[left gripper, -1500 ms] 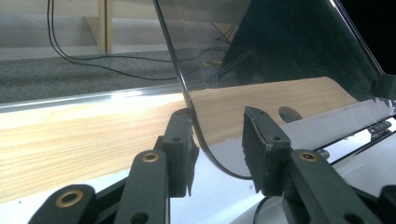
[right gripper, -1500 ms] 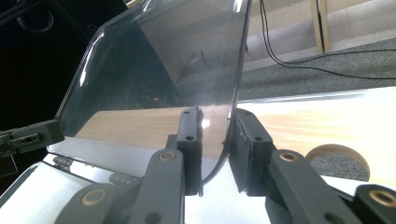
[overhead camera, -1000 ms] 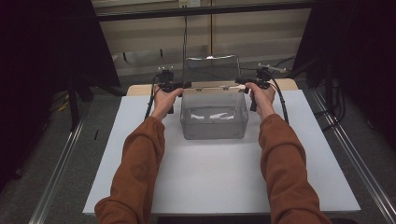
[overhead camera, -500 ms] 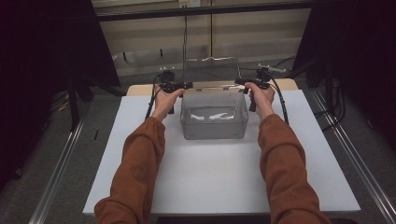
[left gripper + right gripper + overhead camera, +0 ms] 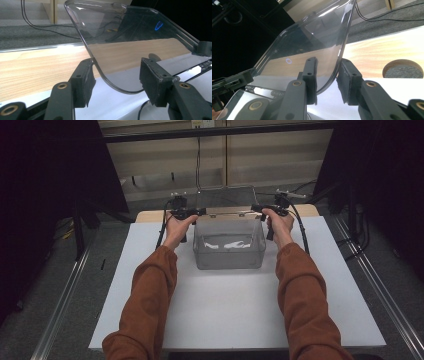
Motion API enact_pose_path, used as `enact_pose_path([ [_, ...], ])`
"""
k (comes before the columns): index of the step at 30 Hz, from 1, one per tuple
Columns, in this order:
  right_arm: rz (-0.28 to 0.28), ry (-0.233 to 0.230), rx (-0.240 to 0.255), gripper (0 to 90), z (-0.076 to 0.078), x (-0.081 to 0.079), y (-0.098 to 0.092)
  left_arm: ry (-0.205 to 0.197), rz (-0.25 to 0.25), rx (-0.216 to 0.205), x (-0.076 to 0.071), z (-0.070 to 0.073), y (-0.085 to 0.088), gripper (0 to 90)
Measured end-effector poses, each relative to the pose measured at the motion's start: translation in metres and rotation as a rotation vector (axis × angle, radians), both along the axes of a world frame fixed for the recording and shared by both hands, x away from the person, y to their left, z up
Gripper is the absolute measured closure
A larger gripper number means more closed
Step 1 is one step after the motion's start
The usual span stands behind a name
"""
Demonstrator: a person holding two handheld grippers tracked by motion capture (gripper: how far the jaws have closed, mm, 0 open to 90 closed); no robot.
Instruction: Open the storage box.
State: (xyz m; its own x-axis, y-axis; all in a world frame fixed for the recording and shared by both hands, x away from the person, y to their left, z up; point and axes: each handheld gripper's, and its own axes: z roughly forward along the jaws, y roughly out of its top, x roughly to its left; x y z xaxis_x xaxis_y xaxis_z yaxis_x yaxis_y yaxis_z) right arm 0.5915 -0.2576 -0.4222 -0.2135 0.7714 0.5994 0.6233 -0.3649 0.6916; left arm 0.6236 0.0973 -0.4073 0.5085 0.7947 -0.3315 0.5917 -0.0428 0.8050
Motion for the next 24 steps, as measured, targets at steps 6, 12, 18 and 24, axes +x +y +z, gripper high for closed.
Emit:
enact_pose_path([
  [6, -0.008, 0.006, -0.002, 66.3, -0.0007, -0.0003, 0.0019, 0.006, -0.011, -0.003, 0.0001, -0.0001, 0.0016, 44.7],
  [12, -0.015, 0.019, 0.01, 62.1, -0.0028, 0.0004, 0.0032, -0.003, -0.007, -0.001, -0.0002, -0.0007, 0.0011, 44.3],
  [18, -0.039, 0.029, -0.004, 56.1, -0.0032, 0.0003, 0.003, 0.01, -0.004, -0.007, 0.0001, -0.0016, 0.0013, 43.0],
  [24, -0.071, -0.014, -0.037, 51.5, -0.0016, -0.0005, 0.0004, -0.015, -0.012, -0.004, -0.001, -0.0044, -0.0045, 38.8],
])
